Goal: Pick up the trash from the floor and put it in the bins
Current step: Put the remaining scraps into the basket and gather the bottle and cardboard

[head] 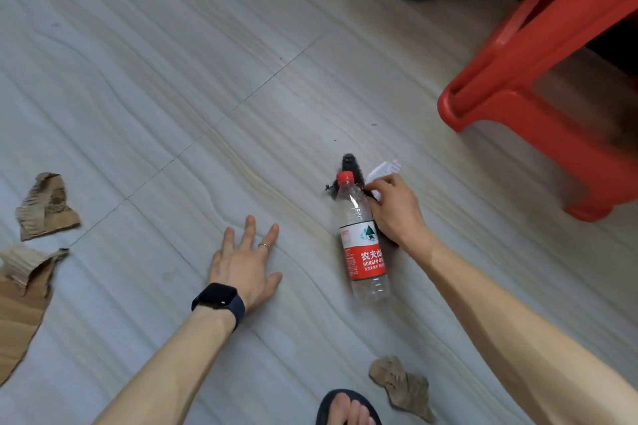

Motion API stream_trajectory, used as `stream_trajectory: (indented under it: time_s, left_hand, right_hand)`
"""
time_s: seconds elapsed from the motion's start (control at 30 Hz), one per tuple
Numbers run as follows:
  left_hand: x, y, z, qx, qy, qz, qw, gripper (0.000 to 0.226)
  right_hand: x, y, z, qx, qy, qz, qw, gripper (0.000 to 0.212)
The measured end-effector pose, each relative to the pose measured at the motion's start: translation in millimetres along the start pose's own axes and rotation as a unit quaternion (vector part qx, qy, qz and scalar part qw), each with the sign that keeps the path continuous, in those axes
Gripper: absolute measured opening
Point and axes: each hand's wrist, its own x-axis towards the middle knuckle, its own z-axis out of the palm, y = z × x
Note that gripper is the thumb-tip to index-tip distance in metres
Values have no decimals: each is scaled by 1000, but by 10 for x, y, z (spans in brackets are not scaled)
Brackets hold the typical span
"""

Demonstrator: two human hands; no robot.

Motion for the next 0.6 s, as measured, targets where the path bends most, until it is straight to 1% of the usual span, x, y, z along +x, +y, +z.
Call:
stream_trajectory:
  time_s: [0.1,0.2,0.3,0.33,0.37,0.43,0.5,0.53,0.57,0.6]
  left_hand:
    - [11,-88,-59,-32,-18,7,999,78]
    - [2,-205,-97,-85,-30,9,996,69]
    - [-111,-323,-91,-161,-31,11,986,64]
    - [-163,-344,-106,-184,-28,12,982,63]
    - [-215,-362,-137,-203,-25,12,979,61]
    - [-334,-421,-268,-251,-10,13,968,60]
    - [-470,-520,-473,-335,-3,12,942,59]
    - [-505,-510,-606,-371,-1,17,929,59]
    - [-581,-543,-729,-403,0,20,915,58]
    - [-664,-603,-847,-435,4,22,900,58]
  right_hand:
    - [-81,-110,44,-20,7,26,999,21]
    - [-108,-172,58,-59,-7,42,997,23]
    - [-192,-220,-11,-15,-1,99,995,26]
    - [-207,-260,-83,19,23,114,993,25]
    - [-226,-325,-169,54,53,111,991,23]
    - [-290,-584,-337,119,81,71,987,20]
    - [-386,-973,-446,201,41,40,978,13]
    - [-431,-1117,-494,266,1,40,963,8]
    - [-490,-1312,-519,348,-52,41,935,6]
    - [-548,-1516,-517,439,-107,44,891,8]
